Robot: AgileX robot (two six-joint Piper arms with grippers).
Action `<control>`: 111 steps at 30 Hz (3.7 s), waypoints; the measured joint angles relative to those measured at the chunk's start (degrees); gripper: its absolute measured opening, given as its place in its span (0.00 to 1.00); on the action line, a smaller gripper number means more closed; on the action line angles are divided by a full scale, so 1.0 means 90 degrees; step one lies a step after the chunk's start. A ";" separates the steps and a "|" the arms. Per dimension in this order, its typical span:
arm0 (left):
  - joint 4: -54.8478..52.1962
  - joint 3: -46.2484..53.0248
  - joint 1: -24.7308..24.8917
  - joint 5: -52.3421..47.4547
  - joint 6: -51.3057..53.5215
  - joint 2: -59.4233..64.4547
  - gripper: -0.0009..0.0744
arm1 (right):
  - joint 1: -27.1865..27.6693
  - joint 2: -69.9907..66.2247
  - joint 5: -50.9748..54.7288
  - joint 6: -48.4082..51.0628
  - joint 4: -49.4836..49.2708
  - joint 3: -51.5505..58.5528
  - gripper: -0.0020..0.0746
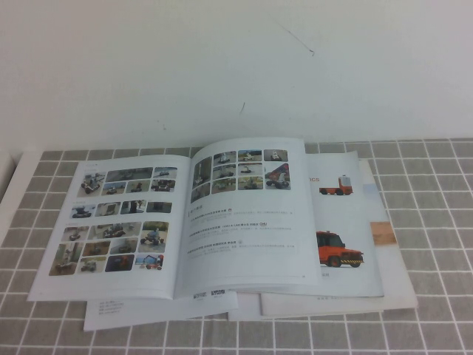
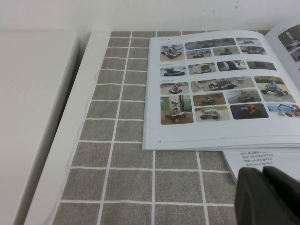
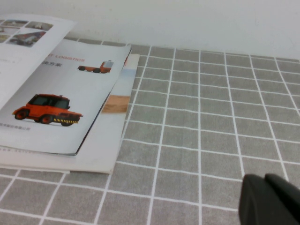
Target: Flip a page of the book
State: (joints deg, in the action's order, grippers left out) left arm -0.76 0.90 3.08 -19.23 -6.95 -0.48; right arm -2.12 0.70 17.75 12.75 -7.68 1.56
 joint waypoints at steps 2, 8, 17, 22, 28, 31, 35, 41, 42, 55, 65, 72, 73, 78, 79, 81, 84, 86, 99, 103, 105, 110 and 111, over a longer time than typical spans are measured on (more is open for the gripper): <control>0.0000 0.0000 0.0000 0.0000 0.0000 0.0000 0.01 | 0.0000 0.0000 0.0000 0.0000 0.0000 0.0000 0.02; 0.0000 0.0000 0.0000 0.0000 0.0012 0.0000 0.01 | 0.0000 0.0000 0.0000 0.0000 0.0000 0.0000 0.02; -0.0026 0.0000 0.0000 0.0000 0.0066 0.0000 0.01 | 0.0000 0.0000 0.0000 0.0000 0.0000 0.0000 0.02; -0.0026 0.0000 0.0000 0.0000 0.0066 0.0000 0.01 | 0.0000 0.0000 0.0000 0.0000 0.0000 0.0000 0.02; -0.0003 0.0000 0.0000 0.0000 0.0082 0.0000 0.01 | 0.0000 0.0000 0.0000 0.0000 0.0000 0.0000 0.02; -0.0003 0.0000 0.0000 0.0000 0.0094 0.0000 0.01 | 0.0000 0.0000 -0.0002 0.0000 0.0000 0.0000 0.02; -0.0003 0.0000 0.0000 0.0000 0.0094 0.0000 0.01 | 0.0000 0.0000 -0.0013 0.0000 0.0000 0.0000 0.02; -0.0003 0.0000 0.0000 0.0000 0.0094 0.0000 0.01 | 0.0000 0.0000 -0.0013 0.0000 0.0000 0.0000 0.02; -0.0003 0.0000 0.0000 0.0000 0.0094 0.0000 0.01 | 0.0000 0.0000 -0.0013 0.0000 0.0000 0.0000 0.02; -0.0003 0.0000 0.0000 0.0000 0.0094 0.0000 0.01 | 0.0000 0.0000 -0.0013 0.0000 0.0000 0.0000 0.02; 0.0013 0.0000 0.0000 0.0000 0.0094 0.0000 0.01 | 0.0000 0.0000 -0.0013 0.0000 0.0000 0.0000 0.02; 0.0013 0.0000 0.0000 0.0000 0.0094 0.0000 0.01 | 0.0000 0.0000 -0.0013 0.0000 0.0000 0.0000 0.02; 0.0013 0.0000 0.0000 0.0000 0.0094 0.0000 0.01 | 0.0000 0.0000 -0.0013 0.0000 0.0000 0.0000 0.02; 0.0017 0.0000 0.0000 0.0028 0.0094 0.0000 0.01 | 0.0000 0.0000 -0.0013 0.0000 0.0000 0.0000 0.02; 0.0043 0.0000 0.0000 0.0072 0.0094 0.0000 0.01 | 0.0000 0.0000 -0.0013 0.0000 0.0000 0.0000 0.02; 0.0153 0.0027 0.0000 0.0288 0.0094 0.0000 0.01 | 0.0000 0.0000 -0.0013 0.0000 0.0000 0.0000 0.02; 0.0317 0.0040 0.0000 0.0832 0.0094 0.0000 0.01 | 0.0000 0.0000 -0.0038 0.0000 0.0000 0.0000 0.02; 0.0371 0.0040 0.0000 0.1232 0.0094 0.0000 0.01 | 0.0000 0.0000 -0.0133 0.0000 0.0000 0.0000 0.02; 0.0392 0.0040 0.0000 0.2567 0.0182 0.0000 0.01 | 0.0000 0.0000 -0.1762 -0.0066 0.0000 0.0000 0.02; 0.0331 0.0040 0.0000 0.2567 0.0209 0.0000 0.01 | 0.0000 0.0000 -0.1762 -0.0066 0.0000 0.0000 0.02; 0.0314 0.0040 0.0000 0.2567 0.0221 0.0000 0.01 | 0.0000 0.0000 -0.1762 -0.0066 0.0000 0.0000 0.02; 0.0301 0.0040 0.0000 0.2567 0.0220 0.0000 0.01 | 0.0000 0.0000 -0.1762 0.0087 0.0000 0.0000 0.02; 0.0301 0.0040 0.0000 0.2567 0.0220 0.0000 0.01 | 0.0000 0.0000 -0.1762 0.0103 0.0000 0.0000 0.02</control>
State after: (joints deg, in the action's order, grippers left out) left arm 1.95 1.26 3.08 3.87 -4.98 -0.48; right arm -2.12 0.70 1.89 13.68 -7.68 1.56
